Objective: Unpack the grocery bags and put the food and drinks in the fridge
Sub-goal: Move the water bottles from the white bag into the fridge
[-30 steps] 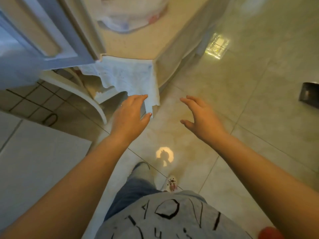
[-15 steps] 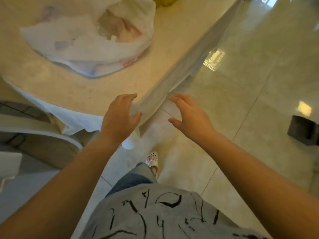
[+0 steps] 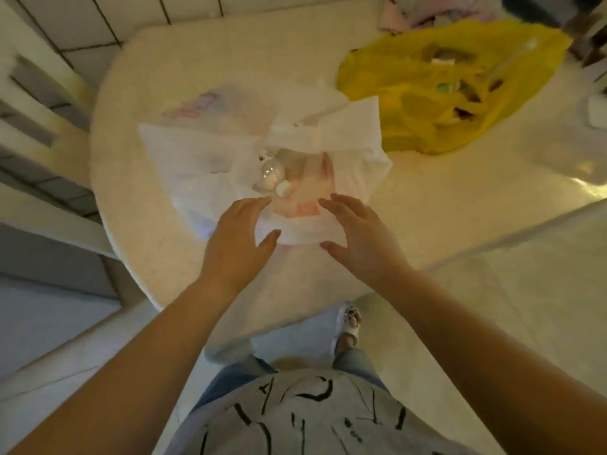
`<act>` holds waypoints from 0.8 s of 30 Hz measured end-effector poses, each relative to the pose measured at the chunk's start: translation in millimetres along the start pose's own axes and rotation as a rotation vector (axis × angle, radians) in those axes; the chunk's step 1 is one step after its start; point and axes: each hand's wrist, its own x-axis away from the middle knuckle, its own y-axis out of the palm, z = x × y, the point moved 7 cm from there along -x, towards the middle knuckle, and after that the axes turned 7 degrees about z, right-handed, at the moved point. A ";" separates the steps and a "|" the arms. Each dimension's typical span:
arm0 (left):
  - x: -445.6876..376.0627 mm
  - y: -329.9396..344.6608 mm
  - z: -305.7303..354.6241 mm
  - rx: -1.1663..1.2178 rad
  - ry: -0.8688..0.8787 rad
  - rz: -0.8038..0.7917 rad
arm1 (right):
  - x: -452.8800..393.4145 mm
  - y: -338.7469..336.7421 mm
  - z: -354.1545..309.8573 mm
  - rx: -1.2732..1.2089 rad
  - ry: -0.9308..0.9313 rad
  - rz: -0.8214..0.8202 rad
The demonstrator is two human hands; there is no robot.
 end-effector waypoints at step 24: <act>-77.5 47.2 24.6 -0.559 -0.110 0.020 | -194.9 23.9 4.6 0.608 -1.238 -0.273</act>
